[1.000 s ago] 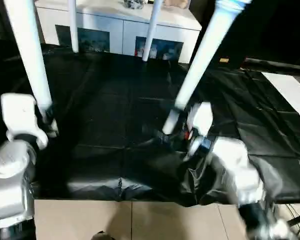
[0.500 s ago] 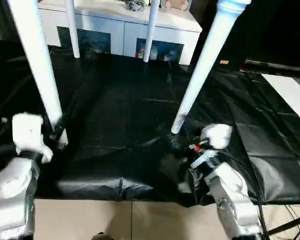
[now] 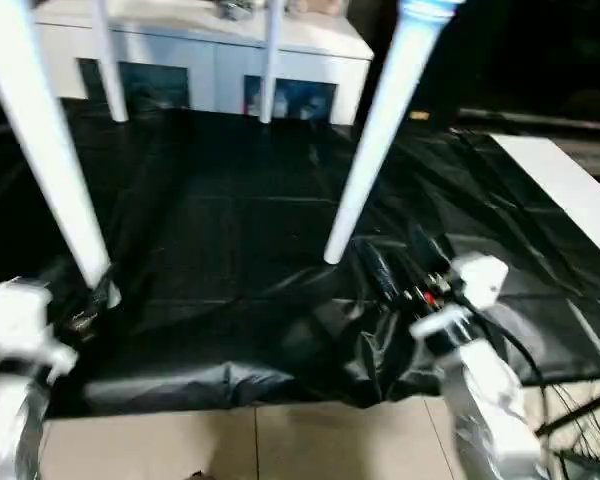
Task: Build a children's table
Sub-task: Flip table
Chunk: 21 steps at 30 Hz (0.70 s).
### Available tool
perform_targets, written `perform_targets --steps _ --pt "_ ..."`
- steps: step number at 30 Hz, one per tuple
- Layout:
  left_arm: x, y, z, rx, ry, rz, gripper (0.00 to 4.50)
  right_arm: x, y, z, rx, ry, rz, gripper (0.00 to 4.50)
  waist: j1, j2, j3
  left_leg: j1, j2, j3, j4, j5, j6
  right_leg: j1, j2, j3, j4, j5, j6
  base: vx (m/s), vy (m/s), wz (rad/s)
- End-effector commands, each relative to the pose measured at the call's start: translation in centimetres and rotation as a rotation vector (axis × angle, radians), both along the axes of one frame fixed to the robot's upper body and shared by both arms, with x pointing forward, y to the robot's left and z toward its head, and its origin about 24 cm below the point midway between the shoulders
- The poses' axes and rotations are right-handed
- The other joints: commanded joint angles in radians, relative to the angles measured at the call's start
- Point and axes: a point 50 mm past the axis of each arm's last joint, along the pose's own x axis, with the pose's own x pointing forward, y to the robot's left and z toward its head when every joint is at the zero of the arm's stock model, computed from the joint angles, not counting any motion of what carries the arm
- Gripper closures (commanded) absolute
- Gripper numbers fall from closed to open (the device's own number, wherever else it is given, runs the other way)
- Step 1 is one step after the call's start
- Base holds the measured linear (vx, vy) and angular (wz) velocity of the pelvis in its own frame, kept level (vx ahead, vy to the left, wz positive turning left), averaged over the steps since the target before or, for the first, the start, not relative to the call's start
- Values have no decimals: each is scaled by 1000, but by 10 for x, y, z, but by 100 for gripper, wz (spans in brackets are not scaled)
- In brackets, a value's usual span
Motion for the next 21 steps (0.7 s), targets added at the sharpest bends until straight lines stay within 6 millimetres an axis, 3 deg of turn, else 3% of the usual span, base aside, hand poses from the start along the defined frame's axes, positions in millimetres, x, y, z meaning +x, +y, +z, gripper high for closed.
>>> perform_targets --steps 1,4,5,6,7,8,9,10,11,12,13,14,15,16,17,18,19,20,21 --pt "-4 -19 0 -78 -3 6 104 1 -3 1 -54 22 0 0 -7 36 -40 30 33 -29 -109 -682 -79 4 -56 32 -93 -545 -72 0 0 0" --pt "-4 -42 -4 -161 4 47 104 6 -6 -1 -115 31 -38 0 -8 33 -34 41 30 -25 -98 -686 -74 -8 -53 26 -111 -623 -42 0 0 0" --pt "-3 -55 -2 -173 -26 32 104 9 -7 1 -97 24 -60 0 -8 29 -30 52 23 -23 -88 -693 -62 -17 -50 15 -128 -686 -18 0 0 0" --pt "-2 -59 -3 -172 -29 29 104 9 -7 1 -91 20 -63 0 -11 30 -26 55 22 -25 -86 -700 -59 -18 -48 7 -136 -715 -6 0 0 0" --pt "-2 -61 -4 -170 -29 29 104 8 -7 1 -88 18 -64 0 -20 28 -24 46 23 -32 -92 -704 -58 2 -47 -15 -142 -740 17 0 0 0" --pt "-4 -66 -5 -151 -25 8 104 7 -6 0 -90 13 -55 0 -21 41 -19 48 34 -37 -109 -760 -65 15 -38 -35 -144 -711 15 0 0 0" --pt "-6 -72 -7 -131 -12 -3 104 4 -6 -1 -92 17 -42 0 -23 49 -18 22 56 -43 -153 -837 -64 61 -22 -52 -95 -586 -8 0 0 0" --pt "-7 -73 -9 -125 3 6 104 3 -7 -3 -94 25 -35 0 -17 52 -25 -6 73 -47 -175 -850 -67 100 -29 -29 -12 -453 -30 -57 -14 -2" --pt "-8 -75 -12 -143 28 15 104 1 -7 -5 -93 42 -25 0 9 61 -15 -21 82 -20 -219 -916 -76 93 -17 -12 51 -321 -62 -57 -14 -2" --pt "-7 -76 -12 -138 41 19 104 0 -7 -8 -97 57 -20 0 3 32 -9 -9 74 -8 -209 -910 -59 71 -15 6 41 -374 -47 -14 -73 13" --pt "-6 -77 -13 -131 62 34 104 0 -7 -12 -107 87 -16 0 0 -7 -5 90 5 2 -67 -777 -64 -50 -43 5 -144 -860 32 32 -69 5" --pt "-6 -78 -13 -127 71 45 104 -1 -7 -14 -113 99 -16 0 -24 -14 5 149 -46 -7 121 -447 -34 -118 -134 -4 -250 -1221 59 32 -69 5" --pt "-4 -78 -15 -134 93 70 104 0 -7 -18 -128 133 -24 0 -32 -5 0 102 -36 -37 106 -334 -22 -48 -172 5 -227 -1196 36 75 44 -34" --pt "-2 -78 -17 -145 113 100 104 2 -6 -21 -145 155 -40 0 -17 24 -22 9 14 -58 -28 -368 -51 81 -129 -39 -127 -910 27 28 66 -33" --pt "0 -77 -20 -144 136 115 104 4 -5 -22 -146 161 -43 0 -25 47 -23 19 52 -80 -86 -634 -59 76 -64 -65 -83 -635 20 28 66 -33" --pt "1 -75 -22 -128 152 138 104 4 -3 -22 -142 157 -37 0 -28 67 -16 5 92 -95 -149 -834 -53 103 -45 -48 12 -324 -50 -72 1 -1" --pt "1 -75 -23 -111 157 135 104 5 -2 -21 -139 155 -28 0 -19 64 -13 3 102 -89 -161 -880 -43 99 -43 -38 42 -216 -78 -54 -45 9" --pt "0 -77 -24 -73 164 128 104 5 0 -20 -136 150 -10 0 -13 51 4 7 95 -64 -184 -929 -25 88 -36 -17 62 -244 -77 -54 -45 9" --pt "0 -78 -23 -57 159 119 104 5 1 -19 -132 146 2 0 -9 24 8 64 40 -38 -114 -850 -45 24 -49 -1 -54 -636 -22 0 0 0"
